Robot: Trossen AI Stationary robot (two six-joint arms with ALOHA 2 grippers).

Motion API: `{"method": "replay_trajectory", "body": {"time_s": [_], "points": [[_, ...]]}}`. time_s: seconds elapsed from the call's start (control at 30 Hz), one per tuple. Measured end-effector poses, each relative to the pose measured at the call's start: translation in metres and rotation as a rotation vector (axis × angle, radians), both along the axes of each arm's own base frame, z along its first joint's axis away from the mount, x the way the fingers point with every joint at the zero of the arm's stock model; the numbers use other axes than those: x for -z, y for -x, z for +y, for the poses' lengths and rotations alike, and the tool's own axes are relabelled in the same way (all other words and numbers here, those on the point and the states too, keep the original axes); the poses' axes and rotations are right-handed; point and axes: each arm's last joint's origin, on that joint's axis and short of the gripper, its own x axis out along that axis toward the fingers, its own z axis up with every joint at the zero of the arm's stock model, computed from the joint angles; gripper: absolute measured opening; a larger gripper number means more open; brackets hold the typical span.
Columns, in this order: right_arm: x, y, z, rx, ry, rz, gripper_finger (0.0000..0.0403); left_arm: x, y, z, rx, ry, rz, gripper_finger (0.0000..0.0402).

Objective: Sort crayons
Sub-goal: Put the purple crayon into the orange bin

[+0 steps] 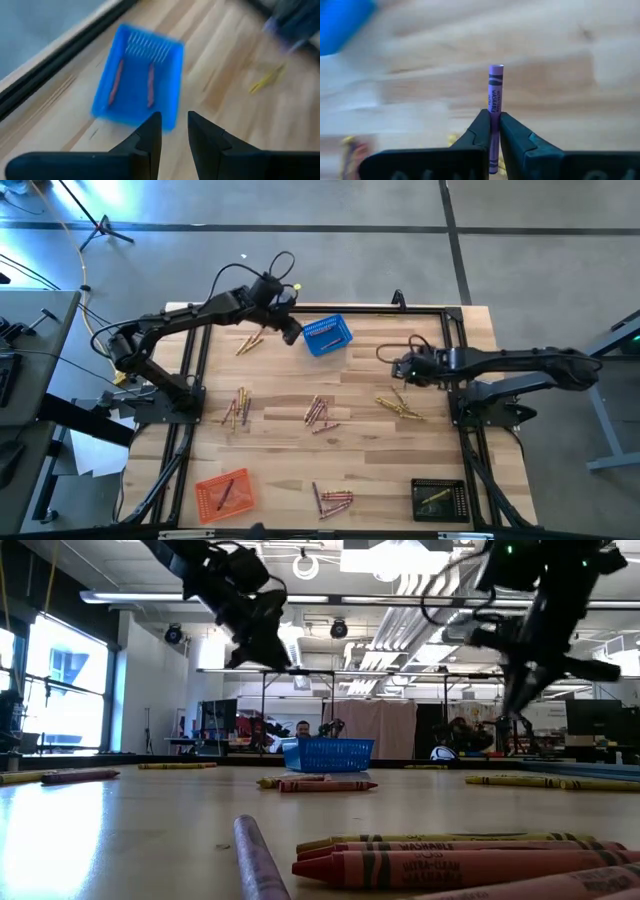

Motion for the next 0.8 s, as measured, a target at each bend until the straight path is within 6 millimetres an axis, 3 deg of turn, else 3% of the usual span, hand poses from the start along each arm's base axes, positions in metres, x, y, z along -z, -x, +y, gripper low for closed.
{"method": "replay_trajectory", "body": {"time_s": [0.23,0.47,0.6,0.8], "points": [[-0.067,-0.019,-0.007,-0.250,0.345,-0.083,0.0015,-0.031,-0.031,-0.012,0.004,-0.086,-0.370,0.0083],[-0.133,-0.030,-0.012,-0.368,0.666,-0.160,0.0016,-0.059,-0.048,-0.034,0.092,-0.210,-0.640,0.0083],[-0.156,-0.035,-0.013,-0.415,0.762,-0.189,0.0016,-0.066,-0.052,-0.041,0.118,-0.234,-0.704,0.0093],[-0.166,-0.053,-0.015,-0.471,0.830,-0.218,0.0016,-0.068,-0.056,-0.047,0.136,-0.246,-0.741,0.0122]]}}
